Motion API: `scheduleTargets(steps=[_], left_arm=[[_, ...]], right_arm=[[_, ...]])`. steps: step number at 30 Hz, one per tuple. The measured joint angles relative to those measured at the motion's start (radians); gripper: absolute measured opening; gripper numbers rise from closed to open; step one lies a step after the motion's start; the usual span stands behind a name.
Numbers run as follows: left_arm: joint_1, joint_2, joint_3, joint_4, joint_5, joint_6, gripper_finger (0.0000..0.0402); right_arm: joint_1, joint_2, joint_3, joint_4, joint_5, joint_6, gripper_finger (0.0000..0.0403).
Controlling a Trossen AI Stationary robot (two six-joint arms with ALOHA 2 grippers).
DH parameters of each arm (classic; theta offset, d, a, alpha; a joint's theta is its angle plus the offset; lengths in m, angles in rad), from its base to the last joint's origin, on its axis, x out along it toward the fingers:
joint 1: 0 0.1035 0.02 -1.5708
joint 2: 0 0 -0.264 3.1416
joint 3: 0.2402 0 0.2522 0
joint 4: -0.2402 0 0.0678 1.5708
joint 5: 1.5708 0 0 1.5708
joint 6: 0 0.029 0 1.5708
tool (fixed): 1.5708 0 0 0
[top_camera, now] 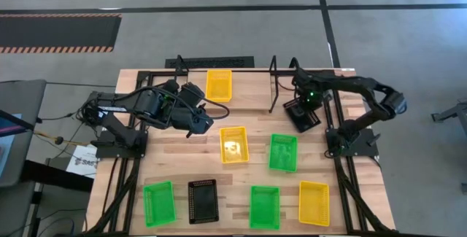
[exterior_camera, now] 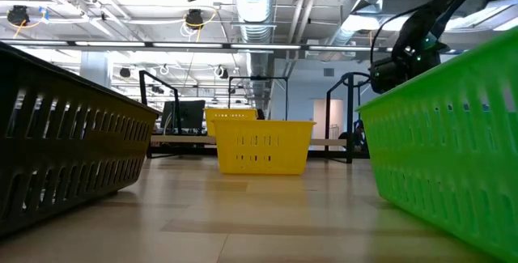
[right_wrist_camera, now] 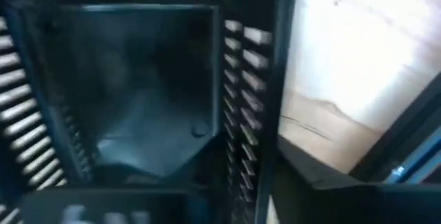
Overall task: Stack baskets on shelf by color
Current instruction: Put the top right black bin on the shelf
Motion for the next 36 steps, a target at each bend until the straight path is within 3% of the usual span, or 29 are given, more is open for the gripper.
scheduleTargets(steps=[3,11,18,22,26,29,31,36], left_arm=[[0.0,0.0,0.0,0.0,0.0,0.0,0.0148],[0.0,0.0,0.0,0.0,0.014,0.008,0.0148],[0.0,0.0,0.0,0.0,0.014,0.008,0.0148],[0.0,0.0,0.0,0.0,0.014,0.008,0.0148],[0.0,0.0,0.0,0.0,0.014,0.008,0.0148],[0.0,0.0,0.0,0.0,0.013,0.013,0.0148],[0.0,0.0,0.0,0.0,0.013,0.024,0.0148],[0.0,0.0,0.0,0.0,0.013,0.027,0.0148]], right_arm=[[-0.007,0.01,0.002,-0.02,0.009,-0.008,0.0017],[0.04,-0.098,0.006,-0.165,0.011,0.011,0.0006],[0.245,-0.359,0.142,-0.484,-0.008,0.183,0.0003],[0.404,-0.501,0.274,-0.54,-0.03,0.364,0.0003],[0.556,-0.604,0.392,-0.435,0.019,0.531,0.0002],[0.659,-0.642,0.442,-0.22,0.122,0.567,0.0002],[0.71,-0.648,0.449,-0.042,0.178,0.532,0.0002],[0.761,-0.592,0.45,0.386,0.189,0.346,0.0002]])
